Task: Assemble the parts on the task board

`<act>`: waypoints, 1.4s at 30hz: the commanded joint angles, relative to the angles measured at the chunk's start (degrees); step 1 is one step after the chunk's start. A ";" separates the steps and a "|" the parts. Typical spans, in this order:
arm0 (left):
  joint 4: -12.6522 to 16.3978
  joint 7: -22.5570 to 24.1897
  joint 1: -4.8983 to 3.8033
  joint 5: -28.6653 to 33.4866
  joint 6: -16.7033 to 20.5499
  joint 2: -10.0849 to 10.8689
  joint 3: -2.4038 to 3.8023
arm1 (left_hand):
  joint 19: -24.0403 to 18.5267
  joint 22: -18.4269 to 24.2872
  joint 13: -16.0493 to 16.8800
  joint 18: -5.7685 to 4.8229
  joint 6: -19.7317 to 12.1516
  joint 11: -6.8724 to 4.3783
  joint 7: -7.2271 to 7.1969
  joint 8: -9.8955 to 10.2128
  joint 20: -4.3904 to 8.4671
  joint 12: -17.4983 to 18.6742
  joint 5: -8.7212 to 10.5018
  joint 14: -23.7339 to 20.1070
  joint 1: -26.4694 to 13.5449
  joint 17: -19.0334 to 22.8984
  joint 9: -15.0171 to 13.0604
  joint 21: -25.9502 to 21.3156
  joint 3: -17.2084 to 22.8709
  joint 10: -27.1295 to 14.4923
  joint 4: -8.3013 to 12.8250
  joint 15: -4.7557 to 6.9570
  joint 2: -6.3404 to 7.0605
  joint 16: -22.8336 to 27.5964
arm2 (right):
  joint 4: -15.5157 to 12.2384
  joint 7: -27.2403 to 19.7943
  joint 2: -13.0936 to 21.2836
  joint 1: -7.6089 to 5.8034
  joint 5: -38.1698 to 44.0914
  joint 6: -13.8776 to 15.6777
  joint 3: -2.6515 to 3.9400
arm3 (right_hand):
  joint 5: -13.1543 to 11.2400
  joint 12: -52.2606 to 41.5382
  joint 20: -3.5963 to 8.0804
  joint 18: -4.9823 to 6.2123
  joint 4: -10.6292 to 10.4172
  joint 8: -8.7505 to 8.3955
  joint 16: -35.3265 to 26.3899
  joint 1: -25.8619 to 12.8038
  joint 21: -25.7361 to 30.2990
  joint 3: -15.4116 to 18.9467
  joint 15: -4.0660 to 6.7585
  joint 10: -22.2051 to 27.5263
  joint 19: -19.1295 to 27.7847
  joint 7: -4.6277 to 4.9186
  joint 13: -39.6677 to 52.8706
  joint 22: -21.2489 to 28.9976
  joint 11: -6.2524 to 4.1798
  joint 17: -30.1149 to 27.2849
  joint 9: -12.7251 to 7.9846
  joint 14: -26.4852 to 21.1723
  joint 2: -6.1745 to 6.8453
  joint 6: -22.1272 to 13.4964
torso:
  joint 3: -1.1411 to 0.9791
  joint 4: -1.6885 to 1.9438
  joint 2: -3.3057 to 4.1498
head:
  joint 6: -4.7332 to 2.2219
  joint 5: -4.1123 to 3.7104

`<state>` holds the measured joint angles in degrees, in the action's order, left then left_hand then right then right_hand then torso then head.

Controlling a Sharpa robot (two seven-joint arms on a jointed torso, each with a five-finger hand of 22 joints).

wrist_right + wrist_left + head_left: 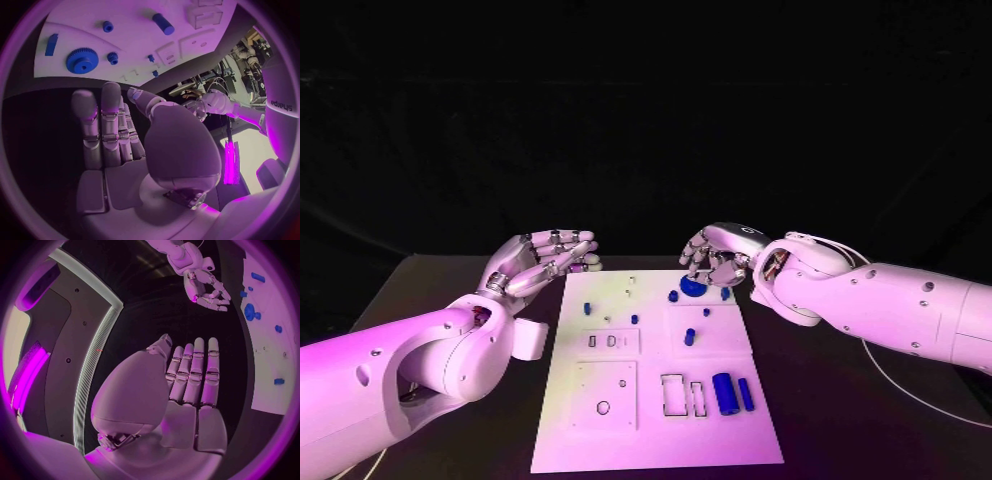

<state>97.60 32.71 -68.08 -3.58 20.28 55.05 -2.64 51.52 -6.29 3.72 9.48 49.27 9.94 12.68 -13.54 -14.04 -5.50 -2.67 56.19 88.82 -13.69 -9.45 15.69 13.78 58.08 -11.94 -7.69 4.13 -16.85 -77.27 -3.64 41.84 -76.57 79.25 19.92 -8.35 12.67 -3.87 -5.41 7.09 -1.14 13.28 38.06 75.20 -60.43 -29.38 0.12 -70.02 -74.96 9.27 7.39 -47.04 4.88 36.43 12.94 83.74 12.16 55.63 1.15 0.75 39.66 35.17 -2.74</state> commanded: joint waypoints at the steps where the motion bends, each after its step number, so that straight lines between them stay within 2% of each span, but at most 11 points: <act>1: 1.10 0.27 -0.33 -0.03 -2.01 0.42 0.09 | 0.08 0.08 0.00 1.02 0.16 0.32 0.52 0.26 -0.21 0.15 -0.21 -0.28 -0.01 -0.07 0.05 -0.21 0.35 0.13 -0.13 -0.03 0.56 0.26 | -0.03 5.12 -0.45 -0.19 10.08 -3.80 0.04 | -0.15 0.20 -0.16 -1.38 -0.26 -0.33 8.52 -0.28 -7.15 -0.74 -0.25 1.82 -2.39 0.04 0.42 -9.33 0.27 7.80 0.62 0.65 0.93 -0.63 | 0.16 0.14 1.44 | -0.12 -0.28; 2: 1.31 0.29 -0.39 -0.02 -2.00 0.54 0.10 | 0.11 0.10 -0.01 1.02 0.12 0.36 0.58 0.31 -0.22 0.25 -0.21 -0.37 -0.08 -0.10 0.07 -0.20 0.41 0.10 -0.17 -0.07 0.61 0.34 | 0.02 5.44 -0.59 -0.22 10.70 -4.16 0.04 | -0.04 0.07 -0.40 -2.21 -0.50 -0.41 14.82 -0.43 -11.42 -1.20 -0.38 2.80 -4.03 0.07 0.61 -15.11 0.43 13.54 1.05 1.17 0.97 -0.95 | 0.15 0.17 1.66 | 0.02 -0.35; 3: 1.47 0.30 -0.44 -0.02 -1.99 0.63 0.11 | 0.11 0.10 -0.01 1.02 0.12 0.36 0.58 0.31 -0.22 0.25 -0.21 -0.37 -0.08 -0.10 0.07 -0.20 0.41 0.10 -0.17 -0.07 0.61 0.34 | 0.06 5.66 -0.69 -0.24 11.12 -4.42 0.04 | -0.02 0.14 -0.43 -2.32 -0.51 -0.40 15.47 -0.44 -11.86 -1.23 -0.37 2.94 -4.24 0.06 0.61 -15.74 0.46 14.18 1.09 1.22 0.99 -0.95 | 0.16 0.18 1.77 | 0.03 -0.35; 6: 2.00 0.33 -0.65 -0.01 -1.99 0.95 0.14 | 0.15 0.11 0.00 1.02 0.10 0.39 0.61 0.35 -0.23 0.33 -0.21 -0.44 -0.14 -0.13 0.09 -0.20 0.48 0.08 -0.23 -0.10 0.62 0.39 | 0.29 6.26 -1.09 -0.26 12.43 -5.08 0.03 | -0.04 0.05 -0.98 -3.19 -0.76 -0.55 23.62 -0.65 -16.64 -1.61 -0.75 4.60 -5.73 0.33 0.98 -22.29 0.82 21.33 2.02 1.42 1.45 -1.70 | 0.07 0.18 2.32 | -0.12 -0.28; 12: 2.65 0.22 -0.93 0.00 -2.07 1.27 0.17 | 0.19 0.14 0.00 1.02 0.04 0.47 0.71 0.43 -0.25 0.50 -0.21 -0.57 -0.37 -0.19 0.13 -0.20 0.57 0.04 -0.37 -0.17 0.69 0.51 | 0.53 7.06 -1.99 -0.14 14.23 -5.85 0.03 | -0.24 0.18 -1.31 -3.92 -0.94 -0.68 28.57 -0.66 -19.96 -1.66 -1.02 5.99 -7.25 0.30 1.21 -27.17 1.07 25.51 2.76 1.72 1.49 -2.30 | -0.09 0.16 3.07 | -0.24 -0.09; 16: 2.76 0.10 -0.99 0.00 -2.07 1.30 0.17 | 0.21 0.16 0.00 1.02 0.00 0.51 0.76 0.48 -0.26 0.60 -0.20 -0.63 -0.49 -0.23 0.16 -0.20 0.60 -0.01 -0.44 -0.21 0.74 0.57 | 0.69 7.40 -2.48 -0.06 14.70 -6.51 0.01 | -0.29 0.25 -1.43 -4.00 -0.94 -0.75 30.28 -0.58 -20.47 -1.63 -1.13 6.76 -7.40 0.35 1.22 -27.89 1.18 27.03 3.00 1.89 1.47 -2.54 | -0.10 0.16 3.44 | -0.30 -0.09; 22: 2.88 -0.10 -1.06 0.00 -2.07 1.38 0.18 | 0.22 0.18 0.00 1.01 -0.06 0.56 0.82 0.54 -0.27 0.68 -0.20 -0.69 -0.60 -0.26 0.18 -0.21 0.63 -0.05 -0.50 -0.24 0.79 0.62 | 1.01 7.85 -3.15 0.10 15.01 -7.31 -0.01 | -0.35 0.17 -1.59 -4.28 -1.03 -0.76 32.40 -0.55 -21.54 -1.55 -1.27 7.32 -8.03 0.43 1.23 -29.52 1.29 28.94 3.28 2.18 1.33 -2.68 | -0.32 0.16 3.83 | -0.30 0.04; 27: 2.98 -0.28 -1.16 0.01 -2.07 1.44 0.18 | 0.23 0.19 0.00 1.01 -0.07 0.58 0.85 0.56 -0.28 0.72 -0.20 -0.71 -0.66 -0.28 0.19 -0.21 0.64 -0.06 -0.54 -0.26 0.80 0.64 | 1.19 8.07 -3.61 0.22 15.09 -7.19 -0.04 | -0.36 0.13 -1.65 -4.43 -1.08 -0.67 33.23 -0.47 -22.07 -1.62 -1.32 7.39 -8.38 0.45 1.26 -30.34 1.32 29.68 3.45 2.29 1.11 -2.55 | -0.30 0.21 3.97 | -0.20 0.27; 36: 2.95 -0.57 -1.26 0.02 -2.08 1.44 0.18 | 0.24 0.21 0.01 1.01 -0.09 0.62 0.90 0.60 -0.29 0.80 -0.20 -0.72 -0.77 -0.33 0.21 -0.21 0.70 -0.09 -0.63 -0.28 0.77 0.67 | 1.20 8.21 -4.21 0.28 15.14 -6.96 -0.04 | -0.35 -0.15 -1.79 -4.87 -1.21 -0.48 35.34 -0.37 -23.56 -1.93 -1.41 6.75 -9.43 0.57 1.47 -32.70 1.35 31.57 3.88 2.56 0.68 -2.28 | -0.33 0.48 4.45 | -0.15 0.23; 42: 2.77 -0.76 -1.31 0.04 -2.04 1.45 0.18 | 0.24 0.21 0.01 1.01 -0.09 0.62 0.90 0.60 -0.29 0.81 -0.20 -0.72 -0.77 -0.33 0.21 -0.21 0.70 -0.09 -0.63 -0.28 0.77 0.67 | 1.22 8.20 -4.58 0.29 15.12 -6.89 -0.04 | -0.44 -0.15 -1.83 -4.95 -1.39 -0.37 35.81 -0.48 -23.90 -2.06 -1.44 6.52 -9.63 0.60 1.54 -33.22 1.36 31.86 4.08 2.54 0.47 -2.11 | -0.35 0.48 4.63 | -0.17 0.23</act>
<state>100.30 31.89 -69.30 -3.53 19.25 56.52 -2.51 51.50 -6.13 3.74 9.41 49.27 10.15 12.68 -13.27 -14.04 -4.87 -2.66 55.99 88.30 -13.96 -9.30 15.69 14.33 57.85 -12.49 -7.90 4.65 -16.41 -76.07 4.18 37.34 -76.30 93.39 13.85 -8.39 12.43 -3.87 -7.18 2.85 -2.52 12.84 73.61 74.59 -83.99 -31.24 -0.93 -63.15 -83.82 9.69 8.89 -74.94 6.36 68.23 16.97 83.93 13.22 53.35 0.80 1.21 44.15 34.99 -2.54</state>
